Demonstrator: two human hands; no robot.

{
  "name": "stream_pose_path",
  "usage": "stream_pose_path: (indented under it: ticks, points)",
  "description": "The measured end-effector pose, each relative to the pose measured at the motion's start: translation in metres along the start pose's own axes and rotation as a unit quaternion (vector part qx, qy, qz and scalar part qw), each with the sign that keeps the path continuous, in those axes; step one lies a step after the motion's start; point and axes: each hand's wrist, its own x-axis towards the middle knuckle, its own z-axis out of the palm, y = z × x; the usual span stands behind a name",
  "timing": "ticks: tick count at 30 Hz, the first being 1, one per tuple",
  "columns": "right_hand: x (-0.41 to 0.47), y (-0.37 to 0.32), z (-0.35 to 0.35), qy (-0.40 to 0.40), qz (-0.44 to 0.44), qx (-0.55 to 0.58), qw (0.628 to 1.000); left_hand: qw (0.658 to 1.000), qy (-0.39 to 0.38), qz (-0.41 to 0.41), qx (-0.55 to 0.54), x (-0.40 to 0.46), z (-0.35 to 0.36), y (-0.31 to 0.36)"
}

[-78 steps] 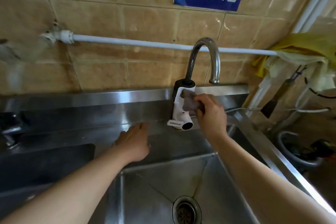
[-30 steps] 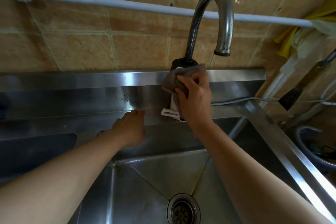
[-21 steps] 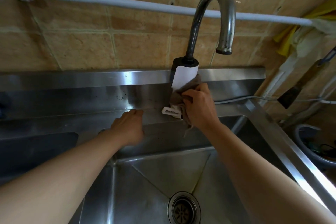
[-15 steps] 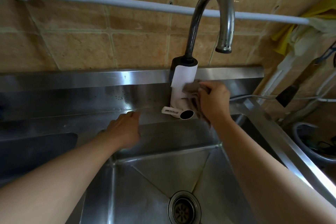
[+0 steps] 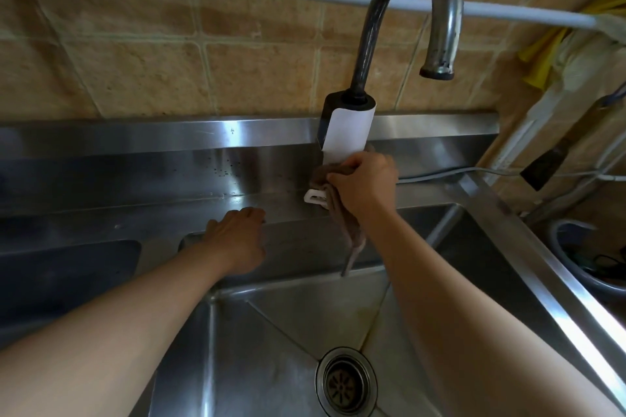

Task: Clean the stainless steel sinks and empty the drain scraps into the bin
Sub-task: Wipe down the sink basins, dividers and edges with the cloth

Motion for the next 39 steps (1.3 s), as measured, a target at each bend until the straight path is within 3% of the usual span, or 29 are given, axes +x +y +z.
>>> stream_pose_path:
  ticks: [3, 8, 16, 20, 24, 26, 28, 30, 33, 37, 39]
  points:
    - [-0.002, -0.004, 0.007, 0.035, 0.064, 0.018, 0.997, 1.0, 0.001, 0.004, 0.006, 0.0, 0.0, -0.003]
    - [0.015, 0.003, -0.013, -0.067, 0.122, 0.134, 0.981, 1.0, 0.025, 0.0, -0.002, 0.004, -0.008, -0.008]
    - [0.038, 0.032, -0.026, -0.168, 0.21, 0.317, 0.909, 0.999, 0.036, 0.004, -0.009, 0.009, -0.004, -0.006]
    - [0.032, 0.048, -0.016, -0.142, 0.295, 0.365, 0.871, 0.999, 0.043, 0.006, -0.006, 0.007, 0.0, -0.004]
    - [0.014, 0.049, -0.029, -0.036, 0.275, 0.393, 0.877, 0.999, 0.044, 0.012, 0.005, 0.006, 0.0, -0.004]
    - [0.004, 0.034, -0.036, -0.078, 0.209, 0.385, 0.895, 0.999, 0.039, 0.006, 0.008, 0.006, 0.0, -0.006]
    - [-0.001, 0.015, -0.03, -0.142, 0.14, 0.282, 0.939, 0.999, 0.037, 0.003, 0.007, 0.007, -0.001, -0.006]
    - [0.003, 0.002, -0.013, -0.12, 0.107, 0.145, 0.976, 0.999, 0.033, 0.004, 0.007, 0.008, -0.001, -0.006]
    - [0.006, -0.004, -0.003, -0.083, 0.109, 0.063, 0.989, 1.0, 0.028, 0.009, 0.006, 0.01, 0.0, -0.004]
    - [0.005, 0.009, -0.006, -0.104, 0.128, 0.158, 0.974, 0.999, 0.032, 0.001, 0.011, 0.013, -0.001, -0.002]
    - [0.002, 0.017, -0.008, -0.107, 0.175, 0.267, 0.942, 0.999, 0.034, 0.001, 0.01, 0.013, -0.001, -0.001]
